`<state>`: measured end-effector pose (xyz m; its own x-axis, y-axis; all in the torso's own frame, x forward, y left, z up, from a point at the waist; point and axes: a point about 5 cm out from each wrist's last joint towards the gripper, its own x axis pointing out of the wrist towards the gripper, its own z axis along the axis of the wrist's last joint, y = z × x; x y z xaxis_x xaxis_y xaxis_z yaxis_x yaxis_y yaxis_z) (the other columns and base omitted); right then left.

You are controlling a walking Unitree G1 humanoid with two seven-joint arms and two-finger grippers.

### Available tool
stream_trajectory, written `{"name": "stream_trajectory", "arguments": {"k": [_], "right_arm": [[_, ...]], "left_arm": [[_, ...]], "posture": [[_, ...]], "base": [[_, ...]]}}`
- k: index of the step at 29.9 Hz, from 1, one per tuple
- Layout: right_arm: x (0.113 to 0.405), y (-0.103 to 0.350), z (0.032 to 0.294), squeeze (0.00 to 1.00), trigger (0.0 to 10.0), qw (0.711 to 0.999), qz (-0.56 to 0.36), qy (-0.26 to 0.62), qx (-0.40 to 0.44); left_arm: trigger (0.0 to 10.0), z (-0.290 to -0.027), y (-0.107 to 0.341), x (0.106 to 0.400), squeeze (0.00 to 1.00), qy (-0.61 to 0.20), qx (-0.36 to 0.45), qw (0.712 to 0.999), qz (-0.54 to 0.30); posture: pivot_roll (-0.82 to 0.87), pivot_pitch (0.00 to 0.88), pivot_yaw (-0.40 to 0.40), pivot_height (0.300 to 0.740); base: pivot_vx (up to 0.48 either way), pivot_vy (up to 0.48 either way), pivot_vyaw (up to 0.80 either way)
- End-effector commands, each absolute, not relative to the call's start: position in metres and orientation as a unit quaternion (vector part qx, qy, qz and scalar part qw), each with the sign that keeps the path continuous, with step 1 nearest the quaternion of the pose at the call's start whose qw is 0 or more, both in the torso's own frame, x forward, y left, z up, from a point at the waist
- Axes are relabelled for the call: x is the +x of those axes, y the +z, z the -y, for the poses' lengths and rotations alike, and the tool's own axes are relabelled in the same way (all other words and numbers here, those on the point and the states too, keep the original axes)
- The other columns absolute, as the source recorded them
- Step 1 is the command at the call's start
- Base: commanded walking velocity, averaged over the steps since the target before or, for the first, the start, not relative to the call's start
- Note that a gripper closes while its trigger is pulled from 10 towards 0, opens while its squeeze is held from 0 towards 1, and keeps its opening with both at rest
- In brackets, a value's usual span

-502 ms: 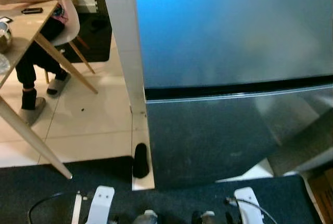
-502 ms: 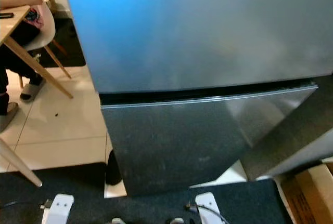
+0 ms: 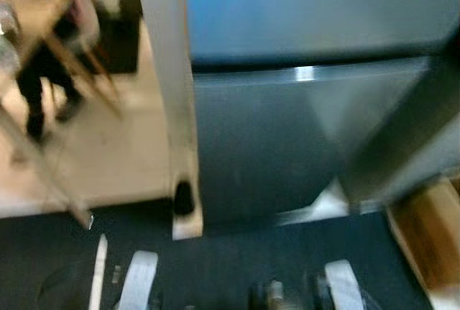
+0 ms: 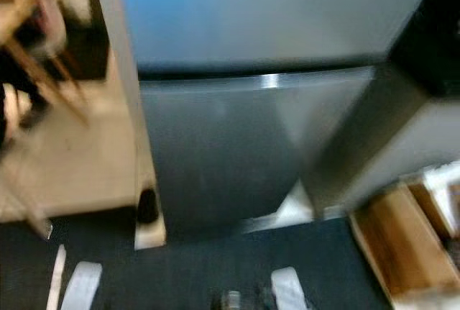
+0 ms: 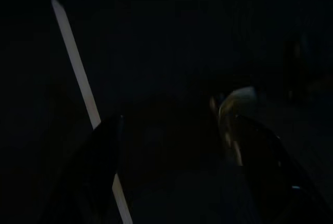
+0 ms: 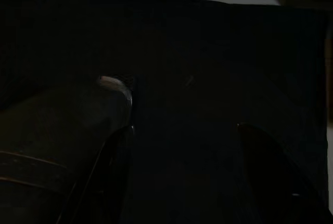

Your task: Restocking fridge

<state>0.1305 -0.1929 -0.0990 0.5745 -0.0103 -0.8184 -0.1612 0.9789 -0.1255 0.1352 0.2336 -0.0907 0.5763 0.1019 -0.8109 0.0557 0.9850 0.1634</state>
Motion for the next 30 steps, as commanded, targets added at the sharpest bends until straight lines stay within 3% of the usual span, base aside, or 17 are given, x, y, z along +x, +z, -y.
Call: {"name": "stream_trajectory", "arguments": {"k": [1, 19, 30], "right_arm": [[0.1278, -0.1006, 0.1894, 0.0, 10.0, 0.88, -0.464, 0.048, -0.089], [0.1297, -0.0995, 0.1895, 0.0, 10.0, 0.884, -0.457, 0.051, -0.09], [0.1311, -0.0989, 0.1924, 0.0, 10.0, 0.882, -0.457, 0.046, -0.105]], "left_arm": [[10.0, -0.236, -0.0915, 0.1324, 0.0, 0.014, 0.088, 0.88, -0.467], [10.0, -0.237, -0.0912, 0.1329, 0.0, 0.016, 0.09, 0.879, -0.468], [10.0, -0.2359, -0.0916, 0.1325, 0.0, 0.015, 0.089, 0.879, -0.468]], "posture": [[-0.05, 0.117, -0.037, 0.723], [-0.05, 0.116, -0.037, 0.723], [-0.05, 0.12, -0.039, 0.723]], "base": [[0.0, 0.0, 0.0], [0.0, 0.0, 0.0], [0.0, 0.0, 0.78]]}}
